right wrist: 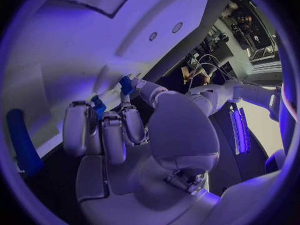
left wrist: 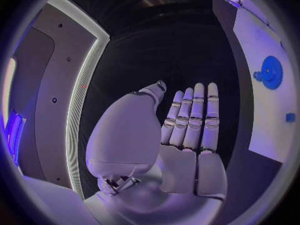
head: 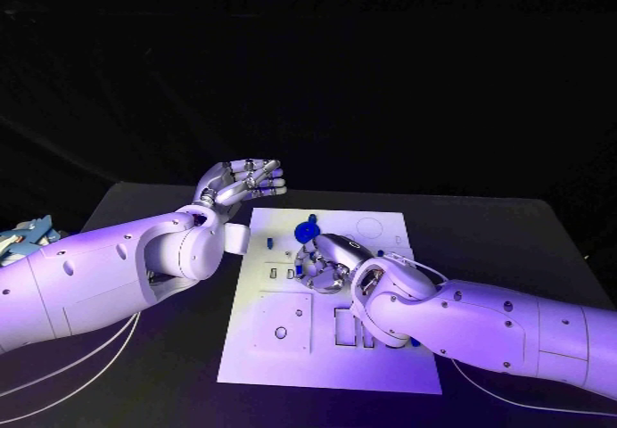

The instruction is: Assemble the parts on the task board

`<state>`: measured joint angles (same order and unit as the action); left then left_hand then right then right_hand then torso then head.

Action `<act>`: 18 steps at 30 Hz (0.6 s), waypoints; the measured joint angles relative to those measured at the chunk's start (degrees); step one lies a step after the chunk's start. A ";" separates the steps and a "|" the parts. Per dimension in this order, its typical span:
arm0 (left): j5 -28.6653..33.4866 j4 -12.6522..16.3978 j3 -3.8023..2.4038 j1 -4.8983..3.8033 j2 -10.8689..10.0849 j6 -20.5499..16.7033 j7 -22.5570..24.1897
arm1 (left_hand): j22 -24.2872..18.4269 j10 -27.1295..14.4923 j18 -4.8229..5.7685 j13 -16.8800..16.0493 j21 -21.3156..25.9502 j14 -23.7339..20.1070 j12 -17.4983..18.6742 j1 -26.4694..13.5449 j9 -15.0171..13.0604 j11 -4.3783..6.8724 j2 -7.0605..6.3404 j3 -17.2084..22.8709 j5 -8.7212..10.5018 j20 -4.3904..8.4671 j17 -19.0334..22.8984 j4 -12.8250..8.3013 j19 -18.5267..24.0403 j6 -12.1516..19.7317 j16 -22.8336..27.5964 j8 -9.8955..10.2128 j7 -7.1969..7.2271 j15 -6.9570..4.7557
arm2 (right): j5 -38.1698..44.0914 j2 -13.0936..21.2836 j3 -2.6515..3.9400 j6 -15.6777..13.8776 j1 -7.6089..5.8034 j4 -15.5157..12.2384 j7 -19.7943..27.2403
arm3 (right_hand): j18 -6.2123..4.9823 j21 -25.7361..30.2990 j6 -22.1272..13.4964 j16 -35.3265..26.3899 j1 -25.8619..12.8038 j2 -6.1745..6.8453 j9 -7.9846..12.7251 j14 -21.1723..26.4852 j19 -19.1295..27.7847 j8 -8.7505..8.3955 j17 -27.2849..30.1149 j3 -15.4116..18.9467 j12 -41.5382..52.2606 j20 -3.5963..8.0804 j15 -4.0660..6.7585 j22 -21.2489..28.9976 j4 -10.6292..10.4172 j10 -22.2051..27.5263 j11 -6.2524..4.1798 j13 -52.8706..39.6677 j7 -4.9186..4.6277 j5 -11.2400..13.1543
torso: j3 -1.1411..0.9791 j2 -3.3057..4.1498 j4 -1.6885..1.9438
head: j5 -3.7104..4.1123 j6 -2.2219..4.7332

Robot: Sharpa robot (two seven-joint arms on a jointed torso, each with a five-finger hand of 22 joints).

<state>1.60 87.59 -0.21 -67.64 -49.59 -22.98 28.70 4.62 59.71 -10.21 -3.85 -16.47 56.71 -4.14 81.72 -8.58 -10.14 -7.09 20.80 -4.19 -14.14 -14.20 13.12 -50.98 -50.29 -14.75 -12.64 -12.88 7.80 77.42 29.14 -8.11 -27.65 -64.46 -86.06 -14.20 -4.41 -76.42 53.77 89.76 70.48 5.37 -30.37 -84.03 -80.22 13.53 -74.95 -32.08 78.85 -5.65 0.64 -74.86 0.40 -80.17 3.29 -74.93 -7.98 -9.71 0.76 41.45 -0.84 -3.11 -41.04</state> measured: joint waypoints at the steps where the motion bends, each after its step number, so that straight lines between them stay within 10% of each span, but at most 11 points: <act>1: 0.00 0.00 0.00 0.00 0.00 0.00 -0.01 | 0.00 0.00 0.00 0.00 0.00 0.00 0.00 0.00 0.00 0.00 0.00 0.01 0.00 0.00 0.00 -0.01 0.00 0.00 0.00 0.00 0.00 0.00 | 0.06 -0.06 0.00 0.01 0.03 0.08 -0.01 | 0.00 0.00 -0.07 0.00 0.00 0.00 0.00 0.00 0.00 0.00 0.00 0.00 0.00 0.00 0.00 0.00 0.00 0.00 0.00 0.00 0.07 0.00 | 0.01 0.00 0.00 | 0.00 0.00; 18: 0.00 -0.03 0.00 0.00 -0.01 0.00 -0.11 | 0.00 0.00 0.00 0.00 0.00 0.00 0.00 0.00 0.00 0.00 0.00 0.00 0.00 0.00 0.01 0.00 0.00 0.00 0.00 0.00 0.00 0.00 | 0.90 -0.61 0.10 0.04 0.22 1.39 0.30 | 0.00 0.00 -0.11 0.00 -0.45 0.47 -0.83 0.00 0.22 0.35 0.01 0.23 -0.23 0.21 0.00 0.17 -0.09 0.00 0.00 0.01 0.24 -0.20 | 0.03 -0.01 -0.02 | -0.08 -0.24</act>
<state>1.60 87.56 -0.21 -67.64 -49.60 -22.98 28.58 4.62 59.70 -10.21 -3.85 -16.47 56.71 -4.14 81.72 -8.58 -10.14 -7.09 20.80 -4.19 -14.14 -14.19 13.11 -50.99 -50.29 -14.75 -12.64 -12.88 7.80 78.32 28.53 -8.01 -27.62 -64.23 -84.67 -13.91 -4.41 -76.42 53.66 89.76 70.03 5.84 -31.20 -84.03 -80.00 13.88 -74.94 -31.84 78.62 -5.43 0.63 -74.70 0.30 -80.16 3.29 -74.92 -7.74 -9.91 0.80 41.45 -0.86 -3.19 -41.29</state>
